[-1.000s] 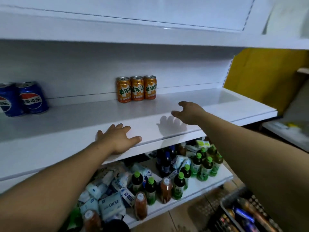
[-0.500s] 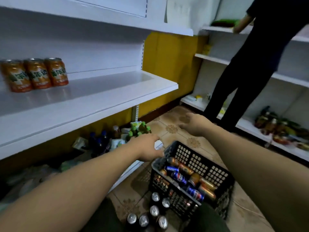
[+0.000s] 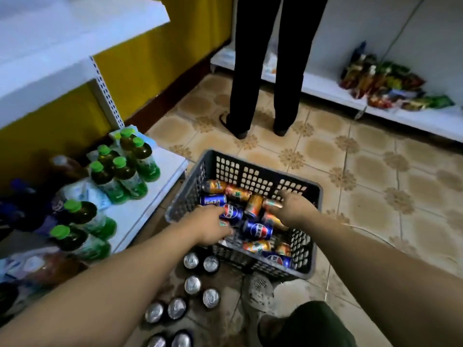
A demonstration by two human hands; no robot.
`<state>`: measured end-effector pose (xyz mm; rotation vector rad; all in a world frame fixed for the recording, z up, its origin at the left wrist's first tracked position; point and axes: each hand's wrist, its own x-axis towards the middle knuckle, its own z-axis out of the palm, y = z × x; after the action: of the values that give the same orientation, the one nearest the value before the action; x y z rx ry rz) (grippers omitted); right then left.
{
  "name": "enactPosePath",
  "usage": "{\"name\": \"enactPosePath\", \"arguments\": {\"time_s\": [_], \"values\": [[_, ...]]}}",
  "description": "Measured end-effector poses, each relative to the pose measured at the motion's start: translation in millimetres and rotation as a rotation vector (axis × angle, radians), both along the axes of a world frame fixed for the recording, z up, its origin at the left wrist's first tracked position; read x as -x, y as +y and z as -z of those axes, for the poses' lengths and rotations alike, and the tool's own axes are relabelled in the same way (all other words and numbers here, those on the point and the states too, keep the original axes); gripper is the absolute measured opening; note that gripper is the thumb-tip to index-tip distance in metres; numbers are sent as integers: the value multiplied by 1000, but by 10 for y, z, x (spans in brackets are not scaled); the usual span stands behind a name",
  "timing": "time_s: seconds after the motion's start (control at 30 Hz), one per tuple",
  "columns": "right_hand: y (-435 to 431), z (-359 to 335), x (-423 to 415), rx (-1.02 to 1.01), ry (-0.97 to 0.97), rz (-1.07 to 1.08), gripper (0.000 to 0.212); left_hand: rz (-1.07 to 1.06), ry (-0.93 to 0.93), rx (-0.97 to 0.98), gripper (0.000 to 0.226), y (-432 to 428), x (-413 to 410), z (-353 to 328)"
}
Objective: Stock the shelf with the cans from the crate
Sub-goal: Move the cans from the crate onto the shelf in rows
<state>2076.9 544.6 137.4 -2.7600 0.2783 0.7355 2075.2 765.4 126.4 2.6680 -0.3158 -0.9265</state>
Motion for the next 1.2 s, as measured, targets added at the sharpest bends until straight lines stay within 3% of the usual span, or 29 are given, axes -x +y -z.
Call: {"name": "enactPosePath", "arguments": {"time_s": [0.27,0.43,0.53,0.67,0.83,0.93,1.07,1.2], "values": [[-222,1585,-432,-65,210,71,65,40,153,-55,67,-276,-687,1372],[-366,2470,-526,-97,306,59,57,128,306,-38,79,-626,-868,2161],[-440,2908,-513,-93,387,64,48,178,370,-41,79,-796,-905,2498],[-470,3318,-462,-73,498,139,53,229,403,-72,78,-891,-910,2807],[-418,3388,-404,-18,448,233,52,251,434,-93,79,-885,-878,2911],[-289,3323,-343,-203,349,307,52,209,454,-68,74,-877,-866,2855],[-48,3003,-334,-317,177,143,51,140,426,-14,64,-812,-846,2649],[-11,2427,-442,-419,-25,241,44,-20,393,123,73,-634,-812,2233]]}}
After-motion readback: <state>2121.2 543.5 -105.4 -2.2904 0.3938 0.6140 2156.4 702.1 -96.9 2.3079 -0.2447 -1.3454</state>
